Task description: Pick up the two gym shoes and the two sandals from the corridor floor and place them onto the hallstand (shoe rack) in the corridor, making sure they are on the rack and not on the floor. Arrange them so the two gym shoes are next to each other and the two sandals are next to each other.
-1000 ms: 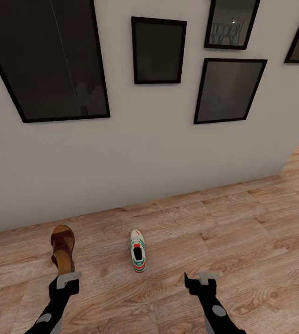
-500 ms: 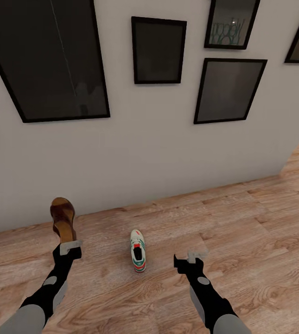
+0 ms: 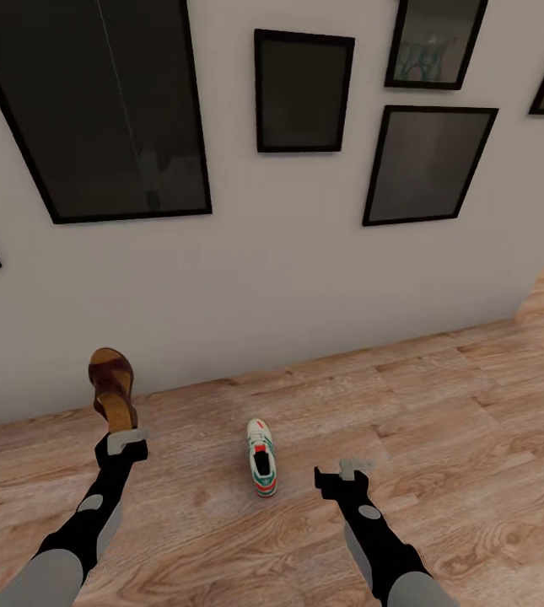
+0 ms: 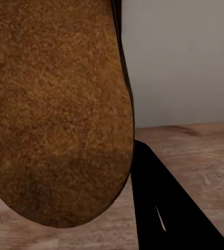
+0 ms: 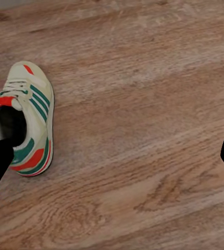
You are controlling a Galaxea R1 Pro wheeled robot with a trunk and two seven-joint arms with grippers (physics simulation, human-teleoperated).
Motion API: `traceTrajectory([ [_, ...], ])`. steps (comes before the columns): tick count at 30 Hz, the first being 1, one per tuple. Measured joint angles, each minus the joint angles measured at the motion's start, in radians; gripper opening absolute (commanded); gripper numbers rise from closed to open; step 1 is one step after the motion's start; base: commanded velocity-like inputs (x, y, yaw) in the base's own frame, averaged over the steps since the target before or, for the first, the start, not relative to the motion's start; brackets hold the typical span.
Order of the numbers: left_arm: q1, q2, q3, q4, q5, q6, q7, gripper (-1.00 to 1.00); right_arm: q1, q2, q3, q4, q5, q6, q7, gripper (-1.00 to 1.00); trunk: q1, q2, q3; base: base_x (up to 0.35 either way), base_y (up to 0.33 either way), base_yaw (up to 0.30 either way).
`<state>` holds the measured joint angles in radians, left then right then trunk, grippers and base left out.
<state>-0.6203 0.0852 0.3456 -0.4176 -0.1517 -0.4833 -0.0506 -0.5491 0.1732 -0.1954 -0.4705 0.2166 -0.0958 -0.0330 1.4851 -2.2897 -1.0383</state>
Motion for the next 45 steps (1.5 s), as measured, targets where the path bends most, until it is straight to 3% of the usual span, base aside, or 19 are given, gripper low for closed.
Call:
traceTrajectory([
  [15,0.0,-0.001,-0.004,-0.003,0.0,-0.004,-0.001,-1.0,0.0,0.0,0.0,0.0,0.0,-0.001,0.0,1.0,0.0,0.0,0.0,-0.082,0.269,0.0],
  [24,0.0,-0.005,-0.05,-0.017,0.0,-0.004,0.007,-1.0,0.001,0.0,0.0,0.0,0.0,0.0,0.0,1.0,0.0,0.0,0.0,-0.048,0.05,0.0],
  [45,0.001,-0.006,-0.064,-0.024,0.001,-0.007,0.009,-1.0,0.001,0.0,0.0,-0.003,0.0,0.0,-0.002,1.0,0.0,0.0,0.0,0.17,0.102,0.0],
])
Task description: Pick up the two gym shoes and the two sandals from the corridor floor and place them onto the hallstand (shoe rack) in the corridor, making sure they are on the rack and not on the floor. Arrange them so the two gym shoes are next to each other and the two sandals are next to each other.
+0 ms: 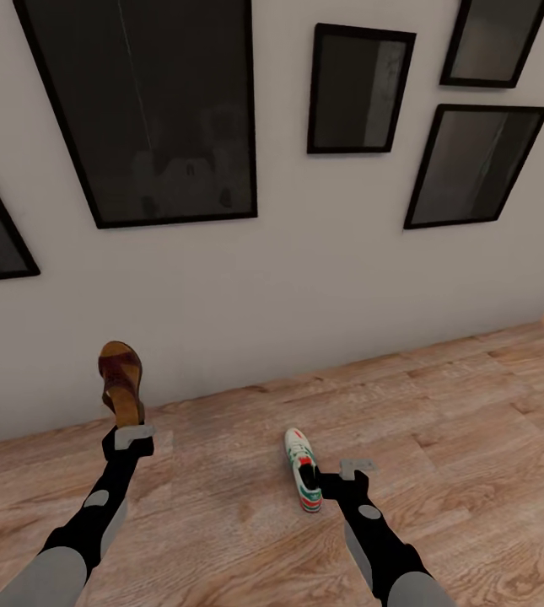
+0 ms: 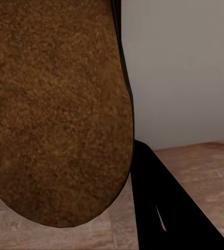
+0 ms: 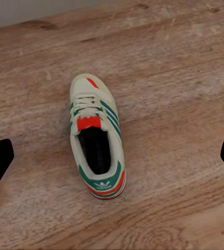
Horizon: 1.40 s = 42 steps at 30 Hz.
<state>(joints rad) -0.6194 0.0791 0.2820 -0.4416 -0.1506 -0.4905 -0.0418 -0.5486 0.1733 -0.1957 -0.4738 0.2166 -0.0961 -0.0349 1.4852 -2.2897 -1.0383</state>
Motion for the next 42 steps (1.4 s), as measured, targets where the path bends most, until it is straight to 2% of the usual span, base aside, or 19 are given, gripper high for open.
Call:
traceTrajectory([
  [12,0.001,-0.015,-0.001,0.001,0.0,-0.003,0.0,-1.0,0.0,0.0,0.0,-0.004,0.0,0.0,0.0,1.0,0.0,0.0,-0.001,0.21,0.002,0.0],
  [28,0.007,-0.024,-0.002,-0.01,-0.001,-0.001,-0.001,-1.0,0.0,0.0,-0.001,-0.004,0.0,0.001,-0.002,1.0,0.0,0.0,-0.004,0.017,0.0,0.0],
  [32,0.018,-0.024,-0.002,-0.035,0.0,-0.001,-0.004,-1.0,0.0,0.0,-0.001,-0.004,-0.001,0.003,-0.002,1.0,0.0,0.0,-0.006,0.0,0.0,0.003],
  [36,0.035,-0.026,-0.002,-0.089,0.0,-0.001,-0.007,-1.0,0.0,0.0,-0.001,-0.004,-0.001,0.004,-0.002,1.0,0.0,0.0,-0.01,0.0,0.0,0.043],
  [38,0.042,-0.028,-0.002,-0.132,0.0,0.002,-0.008,-1.0,0.0,0.0,-0.001,-0.004,-0.001,0.004,-0.002,1.0,0.008,-0.014,-0.019,0.0,0.0,0.077],
  [39,0.045,-0.03,-0.006,-0.159,-0.001,0.004,-0.009,-1.0,0.0,0.0,-0.001,-0.003,-0.001,0.004,-0.002,1.0,0.011,-0.021,-0.023,0.0,0.0,0.093],
  [40,0.049,-0.031,-0.032,-0.201,-0.005,0.009,-0.009,-1.0,0.0,0.0,0.0,-0.003,-0.002,0.004,-0.002,1.0,0.015,-0.028,-0.028,0.0,0.0,0.095],
  [42,0.05,-0.031,-0.05,-0.213,-0.002,0.01,-0.008,-1.0,0.0,0.0,0.0,-0.003,-0.002,0.004,-0.002,1.0,0.023,-0.042,-0.037,0.0,0.0,0.096],
])
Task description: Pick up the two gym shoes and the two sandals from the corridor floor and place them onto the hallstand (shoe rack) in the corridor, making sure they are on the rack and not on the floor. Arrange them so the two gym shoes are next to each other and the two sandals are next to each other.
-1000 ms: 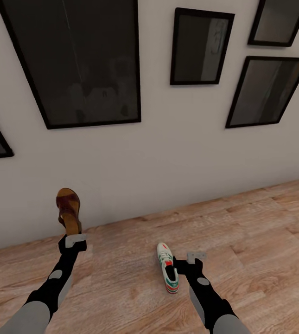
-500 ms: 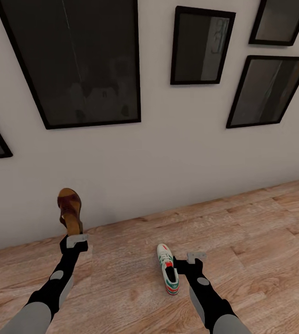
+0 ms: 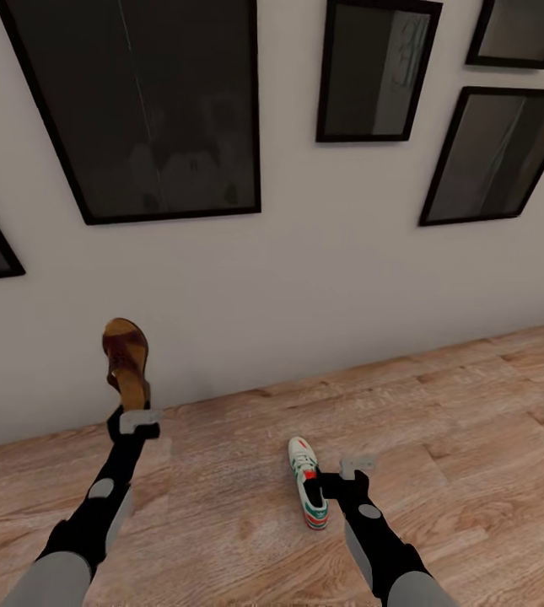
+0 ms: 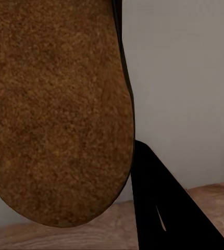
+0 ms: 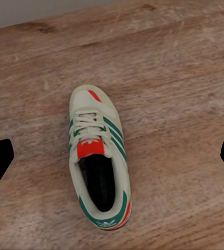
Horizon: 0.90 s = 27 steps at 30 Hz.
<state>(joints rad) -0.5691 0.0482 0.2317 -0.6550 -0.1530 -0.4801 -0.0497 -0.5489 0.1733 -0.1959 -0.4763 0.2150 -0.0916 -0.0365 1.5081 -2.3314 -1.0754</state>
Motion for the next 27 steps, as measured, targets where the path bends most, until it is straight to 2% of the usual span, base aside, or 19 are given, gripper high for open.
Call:
traceTrajectory([
  [5,0.001,-0.001,-0.042,-0.012,-0.001,0.004,0.004,-1.0,0.0,0.0,0.0,0.0,0.0,0.0,0.0,1.0,0.019,-0.035,-0.023,0.0,0.0,0.098],
  [9,-0.001,-0.001,-0.061,-0.017,0.0,0.008,0.004,-1.0,0.0,0.0,-0.001,0.0,0.0,0.0,0.0,1.0,0.035,-0.063,-0.041,0.0,0.0,0.098],
  [13,-0.001,-0.002,-0.079,-0.071,0.0,0.038,0.004,-1.0,0.0,0.0,-0.001,0.0,0.0,0.001,0.0,1.0,0.05,-0.091,-0.06,0.0,0.0,0.098],
  [18,0.0,-0.002,-0.088,-0.148,0.003,0.131,0.003,-1.0,0.0,0.0,-0.001,0.0,0.0,0.0,0.0,1.0,0.069,-0.126,-0.083,0.0,0.0,0.098],
  [24,0.0,-0.001,-0.089,-0.162,0.001,0.147,0.003,-1.0,0.0,0.0,-0.001,0.0,0.0,0.0,0.0,1.0,0.092,-0.168,-0.111,0.0,0.0,0.098],
  [27,0.0,-0.001,-0.09,-0.163,0.001,0.149,0.003,-1.0,0.0,0.0,-0.001,-0.001,0.0,0.0,0.0,1.0,0.094,-0.169,-0.127,0.0,0.0,0.098],
])
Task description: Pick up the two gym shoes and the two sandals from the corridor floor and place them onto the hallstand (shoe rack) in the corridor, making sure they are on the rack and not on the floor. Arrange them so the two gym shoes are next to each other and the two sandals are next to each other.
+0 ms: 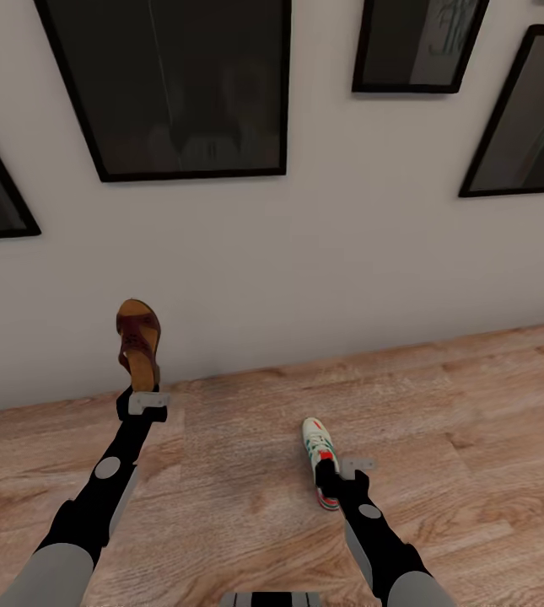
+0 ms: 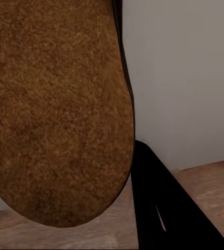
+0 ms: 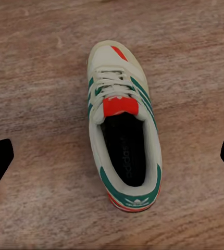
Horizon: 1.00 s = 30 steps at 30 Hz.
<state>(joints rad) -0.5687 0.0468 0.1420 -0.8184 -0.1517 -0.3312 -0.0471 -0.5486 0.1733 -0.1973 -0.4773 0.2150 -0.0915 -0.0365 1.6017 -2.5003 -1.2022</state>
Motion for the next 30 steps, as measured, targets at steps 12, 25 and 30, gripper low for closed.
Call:
traceTrajectory([
  [12,0.002,-0.001,-0.001,0.003,0.001,0.001,0.0,-1.0,0.0,-0.024,-0.002,0.003,0.004,-0.003,-0.003,1.0,0.005,-0.003,-0.064,0.0,0.0,0.098],
  [25,0.002,-0.042,-0.077,-0.031,-0.002,0.014,0.005,-1.0,0.0,-0.061,-0.001,0.0,0.0,-0.006,0.0,1.0,0.011,-0.006,-0.134,0.0,0.0,0.098],
  [30,0.002,-0.043,-0.079,-0.03,-0.003,0.02,0.006,-1.0,0.0,-0.061,-0.001,-0.002,0.0,-0.006,0.001,1.0,0.013,-0.007,-0.161,0.0,0.0,0.092],
])
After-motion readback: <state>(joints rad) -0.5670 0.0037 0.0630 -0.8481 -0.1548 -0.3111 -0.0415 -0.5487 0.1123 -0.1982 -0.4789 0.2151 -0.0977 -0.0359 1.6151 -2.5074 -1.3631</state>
